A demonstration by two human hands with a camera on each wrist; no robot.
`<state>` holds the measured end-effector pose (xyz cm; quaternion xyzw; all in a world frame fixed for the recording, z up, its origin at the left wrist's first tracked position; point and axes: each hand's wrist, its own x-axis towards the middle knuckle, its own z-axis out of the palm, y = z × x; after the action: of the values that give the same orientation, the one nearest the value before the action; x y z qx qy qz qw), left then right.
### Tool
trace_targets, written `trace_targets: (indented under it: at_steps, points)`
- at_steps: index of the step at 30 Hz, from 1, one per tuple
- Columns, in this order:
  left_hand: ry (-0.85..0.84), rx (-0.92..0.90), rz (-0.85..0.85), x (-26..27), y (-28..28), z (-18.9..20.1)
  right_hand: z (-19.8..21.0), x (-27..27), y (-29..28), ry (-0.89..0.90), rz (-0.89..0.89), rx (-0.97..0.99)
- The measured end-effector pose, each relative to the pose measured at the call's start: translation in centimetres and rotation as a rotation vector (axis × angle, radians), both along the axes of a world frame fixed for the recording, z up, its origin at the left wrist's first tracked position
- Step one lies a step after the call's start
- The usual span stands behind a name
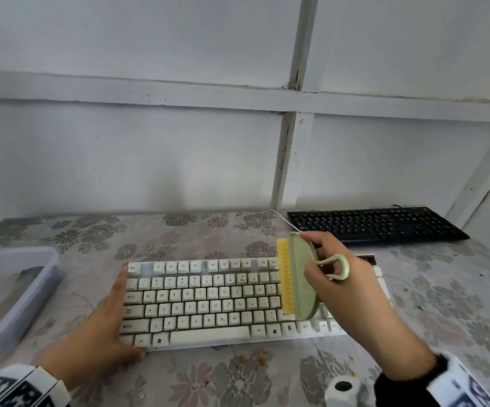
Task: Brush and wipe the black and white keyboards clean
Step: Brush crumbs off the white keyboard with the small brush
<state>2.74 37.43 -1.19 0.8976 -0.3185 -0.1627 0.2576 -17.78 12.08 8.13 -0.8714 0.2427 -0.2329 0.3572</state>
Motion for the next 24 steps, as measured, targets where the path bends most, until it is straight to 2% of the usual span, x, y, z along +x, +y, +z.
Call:
trace_targets:
  at_steps: [7, 14, 16, 20, 24]
  points:
    - [-0.002, -0.013, 0.008, 0.2, -0.1, -0.2, -2.6, -1.6, 0.9, 0.09, 0.107, 0.065]
    - [-0.002, -0.004, 0.01, 0.0, 0.0, -0.1, -0.9, -2.6, 1.1, 0.2, 0.158, 0.173]
    - [-0.006, -0.006, 0.012, 0.0, 0.0, -0.1, 0.3, -2.5, 0.9, 0.17, 0.134, 0.176]
    - [0.005, 0.009, 0.006, -0.1, -0.1, 0.2, 1.6, -0.9, 0.5, -0.009, 0.044, 0.105]
    - [0.03, 0.009, -0.006, -0.5, -0.2, 0.6, 0.8, 1.0, 1.1, -0.068, 0.091, -0.009]
